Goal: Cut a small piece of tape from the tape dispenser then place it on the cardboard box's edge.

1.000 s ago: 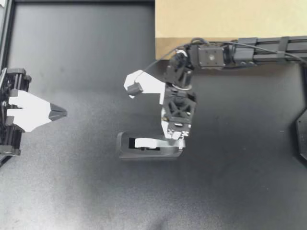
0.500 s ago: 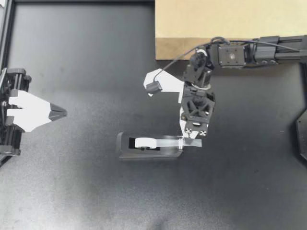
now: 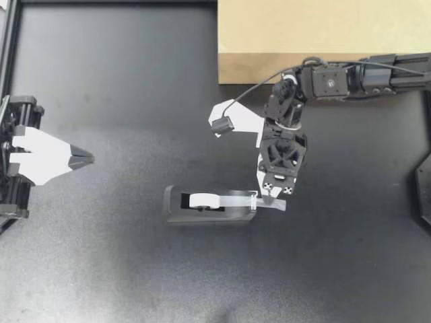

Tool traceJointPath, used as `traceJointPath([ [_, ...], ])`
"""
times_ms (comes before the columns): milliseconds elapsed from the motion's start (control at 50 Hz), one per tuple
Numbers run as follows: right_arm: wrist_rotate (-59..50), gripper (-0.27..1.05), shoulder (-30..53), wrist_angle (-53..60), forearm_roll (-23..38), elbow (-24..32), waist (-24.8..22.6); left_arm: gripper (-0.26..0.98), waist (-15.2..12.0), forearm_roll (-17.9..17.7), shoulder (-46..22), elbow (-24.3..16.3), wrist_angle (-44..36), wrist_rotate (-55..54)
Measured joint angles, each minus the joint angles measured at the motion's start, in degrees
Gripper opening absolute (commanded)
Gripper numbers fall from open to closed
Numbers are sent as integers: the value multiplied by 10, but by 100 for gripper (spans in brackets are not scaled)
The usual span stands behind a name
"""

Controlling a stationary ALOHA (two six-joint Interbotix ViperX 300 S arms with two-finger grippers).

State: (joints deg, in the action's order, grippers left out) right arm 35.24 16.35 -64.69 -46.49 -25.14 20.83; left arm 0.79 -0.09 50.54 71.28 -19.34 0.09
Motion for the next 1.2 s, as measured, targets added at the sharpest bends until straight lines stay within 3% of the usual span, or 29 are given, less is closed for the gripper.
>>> traceJointPath([
  [280,0,-9,4,37,8,-25,0,-10,0,-2,-7,1,-1,-4],
  [600,-23,-10,-154,88,54,-17,-1,-7,-3,-36,-112,-19,-33,-8],
  [800,-39,-11,-195,100,99,11,-31,9,-4,-52,-185,-58,-51,-11],
  [1020,-107,-11,-196,105,220,68,-69,43,-4,-57,-244,-99,-63,-24],
  [1200,-170,-11,-194,105,318,109,-92,44,-4,-58,-296,-134,-75,-36],
])
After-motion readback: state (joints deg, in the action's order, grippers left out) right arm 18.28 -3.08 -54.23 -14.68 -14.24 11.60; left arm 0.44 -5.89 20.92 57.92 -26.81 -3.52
